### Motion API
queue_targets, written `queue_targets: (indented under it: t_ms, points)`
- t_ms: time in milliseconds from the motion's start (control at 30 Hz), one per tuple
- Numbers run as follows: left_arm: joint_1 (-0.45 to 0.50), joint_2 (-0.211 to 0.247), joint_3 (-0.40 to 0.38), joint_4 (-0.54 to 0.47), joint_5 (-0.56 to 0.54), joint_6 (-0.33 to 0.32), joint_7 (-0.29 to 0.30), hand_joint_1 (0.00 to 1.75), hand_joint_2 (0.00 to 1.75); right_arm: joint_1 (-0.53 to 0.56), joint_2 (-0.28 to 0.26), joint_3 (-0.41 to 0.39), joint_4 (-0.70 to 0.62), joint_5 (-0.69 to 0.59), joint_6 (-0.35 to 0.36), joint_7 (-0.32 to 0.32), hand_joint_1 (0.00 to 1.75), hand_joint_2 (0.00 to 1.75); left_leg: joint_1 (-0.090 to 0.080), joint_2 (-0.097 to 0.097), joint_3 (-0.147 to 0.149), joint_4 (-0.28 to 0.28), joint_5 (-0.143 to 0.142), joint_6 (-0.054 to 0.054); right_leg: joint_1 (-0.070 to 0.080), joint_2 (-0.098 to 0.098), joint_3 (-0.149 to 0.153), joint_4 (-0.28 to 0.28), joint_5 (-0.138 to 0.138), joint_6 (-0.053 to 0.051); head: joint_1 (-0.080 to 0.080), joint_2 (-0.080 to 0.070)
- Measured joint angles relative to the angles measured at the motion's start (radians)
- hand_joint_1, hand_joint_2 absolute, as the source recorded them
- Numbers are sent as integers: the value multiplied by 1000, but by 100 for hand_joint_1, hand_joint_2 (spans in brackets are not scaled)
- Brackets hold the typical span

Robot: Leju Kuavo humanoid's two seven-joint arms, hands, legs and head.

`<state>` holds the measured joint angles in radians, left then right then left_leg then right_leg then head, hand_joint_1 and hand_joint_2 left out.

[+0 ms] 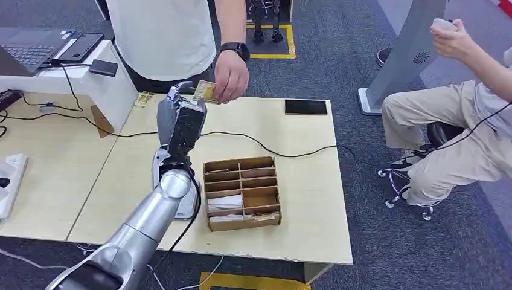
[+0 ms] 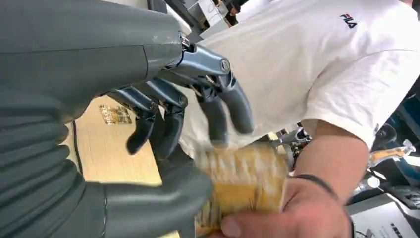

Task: Pass the card to the sensor for recognition and then transmit it.

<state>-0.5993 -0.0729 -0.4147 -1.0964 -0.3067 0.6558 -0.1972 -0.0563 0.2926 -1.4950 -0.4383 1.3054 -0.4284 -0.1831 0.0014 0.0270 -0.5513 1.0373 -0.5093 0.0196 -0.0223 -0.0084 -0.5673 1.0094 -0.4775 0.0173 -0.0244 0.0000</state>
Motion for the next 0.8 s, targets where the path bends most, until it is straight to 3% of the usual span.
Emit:
queue_targets:
  t_ms: [300, 533, 800]
  points:
    - [14, -11, 9, -5, 118, 0, -76, 0, 175, 1, -3, 6, 7, -2, -25, 26, 0, 175, 0, 0, 0, 0, 0, 0, 0, 0, 0, 0, 0, 0, 0, 0]
    - [101, -29, 14, -95, 255, -14, -141, 0, 175, 11, 14, 5, -64, -25, -21, 72, 0, 175, 0, 0, 0, 0, 0, 0, 0, 0, 0, 0, 0, 0, 0, 0]
    - [245, -32, -1, -230, 308, -60, -153, 0, 175, 12, 21, -26, -120, -153, -65, 34, 0, 175, 0, 0, 0, 0, 0, 0, 0, 0, -1, 0, 0, 0, 0, 0]
